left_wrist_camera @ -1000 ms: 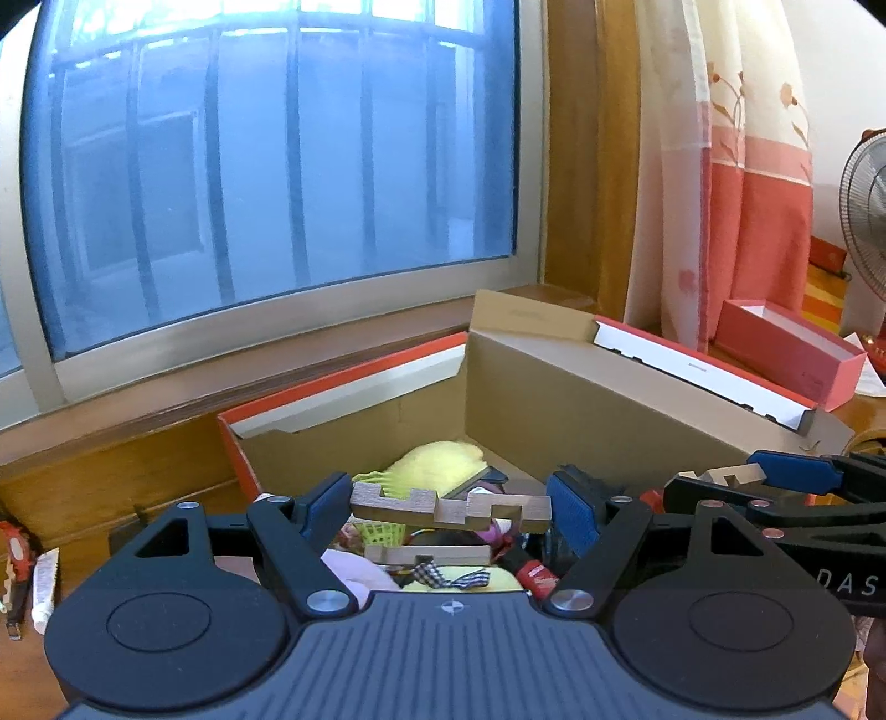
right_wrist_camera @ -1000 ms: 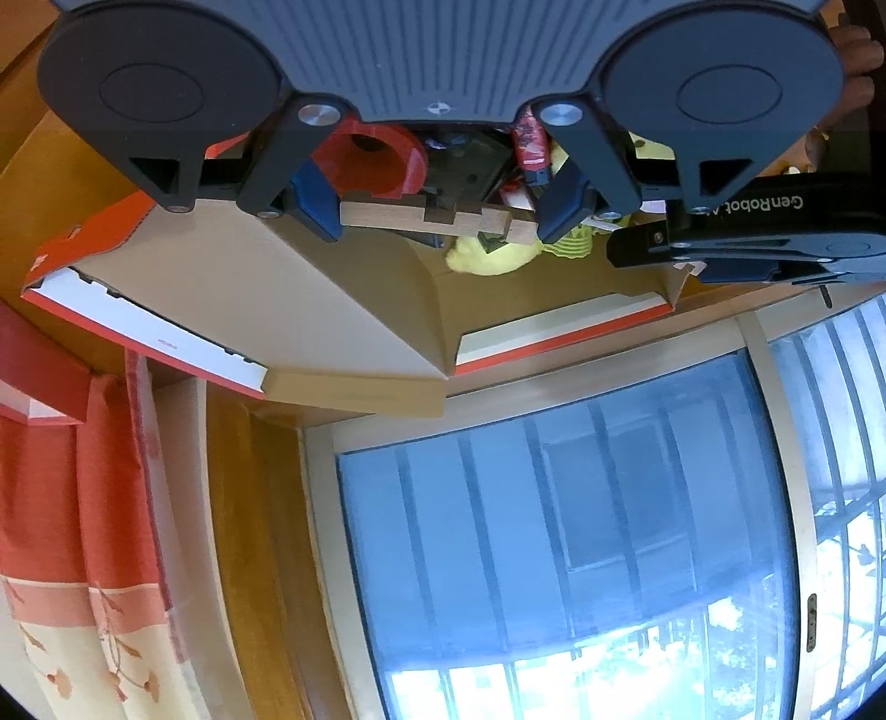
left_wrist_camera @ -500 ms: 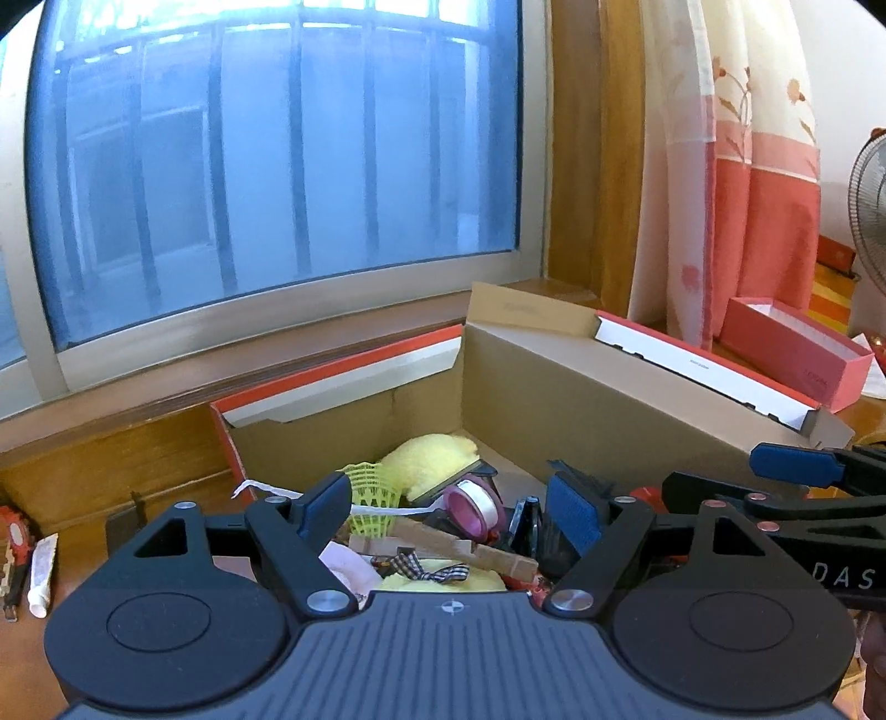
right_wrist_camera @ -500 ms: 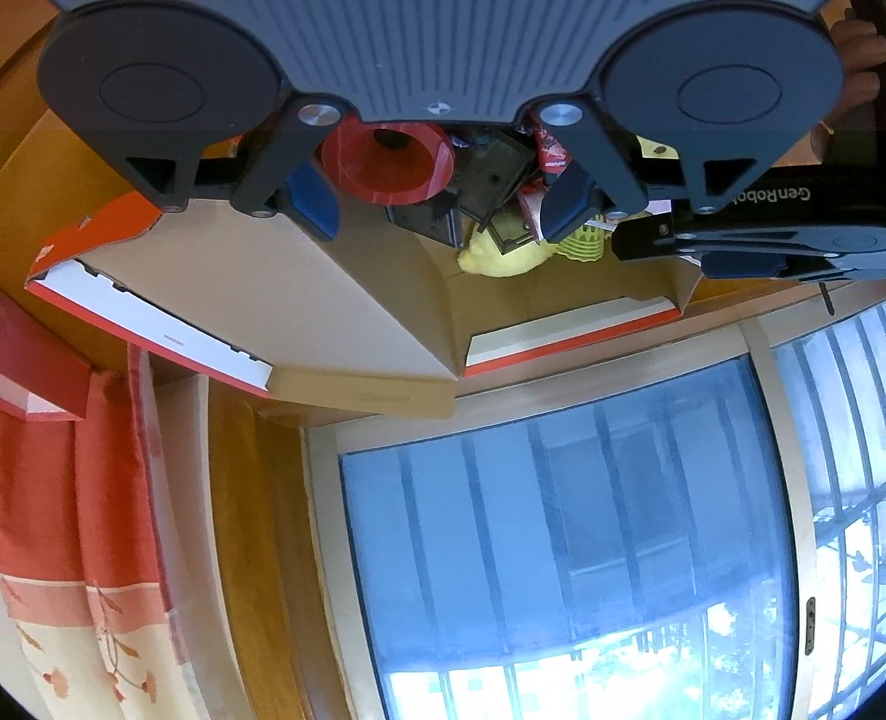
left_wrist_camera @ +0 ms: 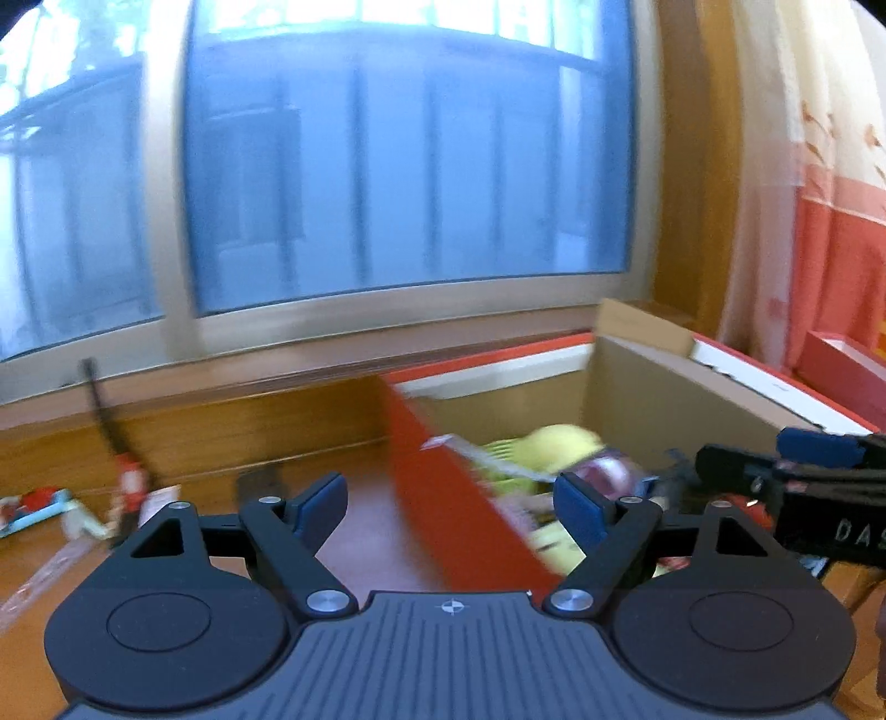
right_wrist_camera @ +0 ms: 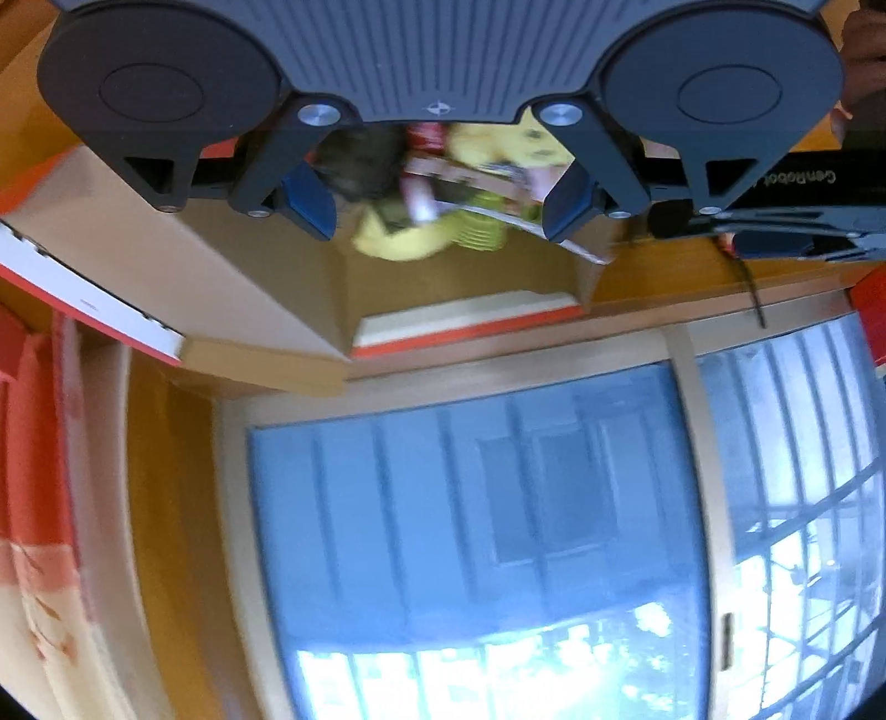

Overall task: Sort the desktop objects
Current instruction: 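Withdraw the left tool while the right tool moves to the white tube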

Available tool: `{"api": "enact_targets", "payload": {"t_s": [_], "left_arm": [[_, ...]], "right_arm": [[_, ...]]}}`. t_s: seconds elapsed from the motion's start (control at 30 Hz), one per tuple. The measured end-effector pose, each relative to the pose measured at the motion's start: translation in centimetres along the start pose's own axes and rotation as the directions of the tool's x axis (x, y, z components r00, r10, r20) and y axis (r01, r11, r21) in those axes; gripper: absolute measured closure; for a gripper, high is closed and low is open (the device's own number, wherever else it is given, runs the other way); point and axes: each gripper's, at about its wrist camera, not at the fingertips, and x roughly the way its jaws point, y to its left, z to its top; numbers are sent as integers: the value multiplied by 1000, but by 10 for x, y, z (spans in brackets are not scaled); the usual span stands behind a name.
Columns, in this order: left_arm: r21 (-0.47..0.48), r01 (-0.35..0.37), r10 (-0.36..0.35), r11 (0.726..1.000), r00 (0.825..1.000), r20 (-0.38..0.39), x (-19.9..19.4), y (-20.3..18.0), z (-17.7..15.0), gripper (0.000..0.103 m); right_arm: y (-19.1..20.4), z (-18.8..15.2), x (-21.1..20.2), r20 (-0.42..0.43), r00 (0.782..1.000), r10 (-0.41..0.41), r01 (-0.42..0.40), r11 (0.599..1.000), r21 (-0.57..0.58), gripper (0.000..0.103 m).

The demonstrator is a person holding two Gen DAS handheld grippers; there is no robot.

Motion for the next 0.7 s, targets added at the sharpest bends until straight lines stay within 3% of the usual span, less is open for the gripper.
{"api": "enact_targets", "payload": {"t_s": [0.4, 0.7], "left_arm": [[-115, -183, 176, 976, 982, -65, -73, 165, -42, 20], [-193, -292, 272, 937, 954, -122, -73, 234, -62, 20]], "right_arm": [[166, -33, 11, -89, 984, 154, -155, 988, -7, 19], [245, -42, 41, -168, 957, 237, -260, 957, -126, 20]]}}
